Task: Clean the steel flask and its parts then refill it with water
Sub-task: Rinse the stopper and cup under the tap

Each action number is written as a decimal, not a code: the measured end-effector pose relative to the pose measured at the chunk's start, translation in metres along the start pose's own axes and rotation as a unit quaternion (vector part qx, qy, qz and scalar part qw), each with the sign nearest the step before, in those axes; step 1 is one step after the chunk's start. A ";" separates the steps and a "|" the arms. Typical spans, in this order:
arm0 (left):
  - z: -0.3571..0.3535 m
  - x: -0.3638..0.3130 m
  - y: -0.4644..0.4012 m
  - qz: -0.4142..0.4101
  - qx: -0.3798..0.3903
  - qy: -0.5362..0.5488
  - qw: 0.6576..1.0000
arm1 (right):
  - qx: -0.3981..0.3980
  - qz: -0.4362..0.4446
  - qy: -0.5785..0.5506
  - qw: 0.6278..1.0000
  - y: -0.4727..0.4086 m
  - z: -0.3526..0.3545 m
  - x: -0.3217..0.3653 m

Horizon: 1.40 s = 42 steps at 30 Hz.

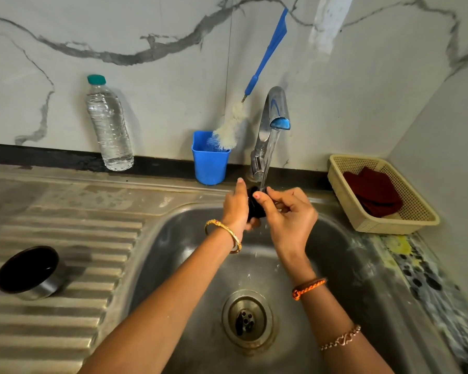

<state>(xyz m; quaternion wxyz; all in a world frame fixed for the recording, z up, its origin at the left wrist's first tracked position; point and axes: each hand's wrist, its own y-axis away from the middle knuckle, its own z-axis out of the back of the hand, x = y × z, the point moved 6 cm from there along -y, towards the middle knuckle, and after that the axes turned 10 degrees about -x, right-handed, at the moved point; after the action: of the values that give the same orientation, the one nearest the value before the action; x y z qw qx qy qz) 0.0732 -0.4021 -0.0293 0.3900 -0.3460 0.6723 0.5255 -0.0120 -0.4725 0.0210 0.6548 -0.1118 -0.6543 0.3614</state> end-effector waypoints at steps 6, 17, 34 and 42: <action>-0.012 0.008 0.011 0.133 0.097 0.153 0.974 | 0.196 -0.129 0.078 0.969 -0.004 -0.031 -0.023; 0.011 0.019 0.002 0.179 0.096 0.046 0.978 | 0.383 0.309 0.063 0.868 0.015 -0.045 0.011; -0.041 -0.032 0.043 -0.644 0.034 -0.479 0.596 | 0.044 -0.591 -0.393 0.703 0.016 -0.029 -0.060; -0.001 -0.031 0.027 -0.441 0.018 -0.204 0.874 | 0.139 -0.237 -0.025 0.961 -0.007 -0.028 -0.030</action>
<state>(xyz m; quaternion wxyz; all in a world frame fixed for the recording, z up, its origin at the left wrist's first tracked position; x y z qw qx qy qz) 0.0640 -0.3960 0.0103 0.7157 -0.4850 0.3648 0.3456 0.0196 -0.4871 -0.0014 0.7143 0.1480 -0.6213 0.2860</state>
